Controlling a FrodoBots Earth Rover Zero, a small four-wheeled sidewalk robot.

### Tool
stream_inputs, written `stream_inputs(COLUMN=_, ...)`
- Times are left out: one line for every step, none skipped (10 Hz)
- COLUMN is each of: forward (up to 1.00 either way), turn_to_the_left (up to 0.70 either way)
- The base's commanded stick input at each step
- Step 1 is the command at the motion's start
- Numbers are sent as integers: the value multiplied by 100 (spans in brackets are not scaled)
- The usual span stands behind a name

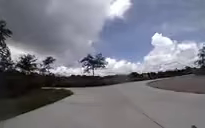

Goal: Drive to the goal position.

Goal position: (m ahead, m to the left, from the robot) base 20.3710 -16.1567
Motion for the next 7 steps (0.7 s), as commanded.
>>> stream_inputs(forward=85, turn_to_the_left=0)
stream_inputs(forward=85, turn_to_the_left=0)
stream_inputs(forward=85, turn_to_the_left=0)
stream_inputs(forward=85, turn_to_the_left=0)
stream_inputs(forward=85, turn_to_the_left=0)
stream_inputs(forward=85, turn_to_the_left=0)
stream_inputs(forward=85, turn_to_the_left=0)
